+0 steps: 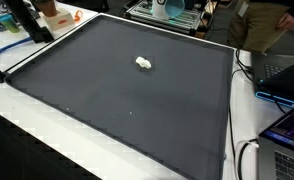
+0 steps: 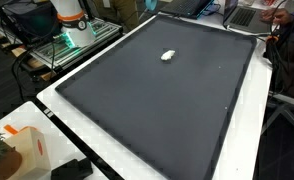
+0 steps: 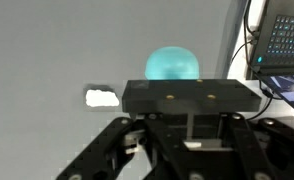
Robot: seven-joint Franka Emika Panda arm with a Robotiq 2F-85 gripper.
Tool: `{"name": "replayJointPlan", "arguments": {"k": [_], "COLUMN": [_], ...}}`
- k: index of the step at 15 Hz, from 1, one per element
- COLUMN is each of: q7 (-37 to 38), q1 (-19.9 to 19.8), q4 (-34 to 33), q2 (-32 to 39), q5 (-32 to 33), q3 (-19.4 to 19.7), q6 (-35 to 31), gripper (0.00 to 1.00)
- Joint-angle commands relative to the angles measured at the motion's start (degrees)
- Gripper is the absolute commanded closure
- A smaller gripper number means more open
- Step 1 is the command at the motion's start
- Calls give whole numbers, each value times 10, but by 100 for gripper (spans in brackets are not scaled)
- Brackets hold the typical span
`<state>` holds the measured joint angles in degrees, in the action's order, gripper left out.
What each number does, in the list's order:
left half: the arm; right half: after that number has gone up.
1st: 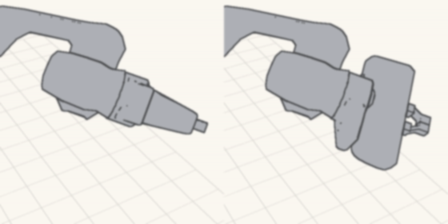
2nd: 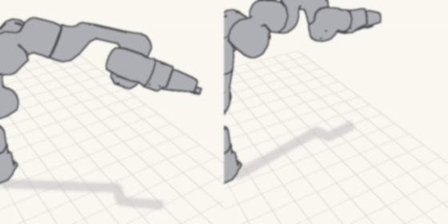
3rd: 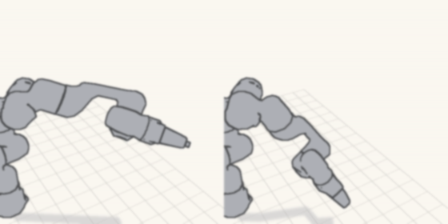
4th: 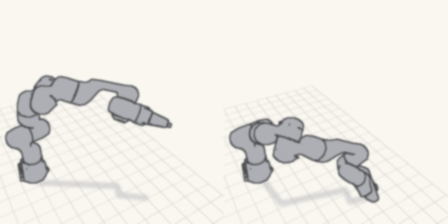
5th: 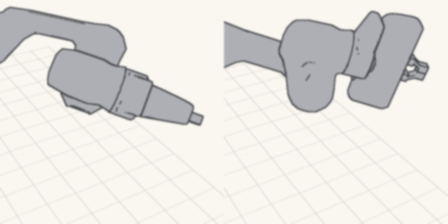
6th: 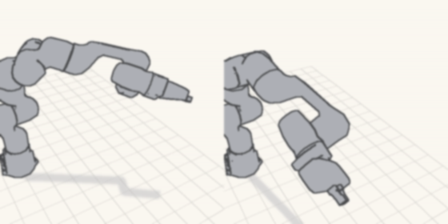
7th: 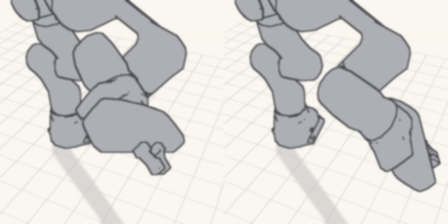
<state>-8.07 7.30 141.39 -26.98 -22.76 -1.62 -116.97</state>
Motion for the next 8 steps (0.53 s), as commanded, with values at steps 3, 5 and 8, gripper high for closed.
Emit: {"name": "replayJointPlan", "arguments": {"k": [3,5,8], "q7": [22,52,105], "q1": [-2,-9,-16], "q4": [14,10,2], "q2": [4,25,59], "q5": [10,47,112], "q3": [-17,-37,-60], "q6": [-126,-172,-170], "gripper": [78,78,78]}}
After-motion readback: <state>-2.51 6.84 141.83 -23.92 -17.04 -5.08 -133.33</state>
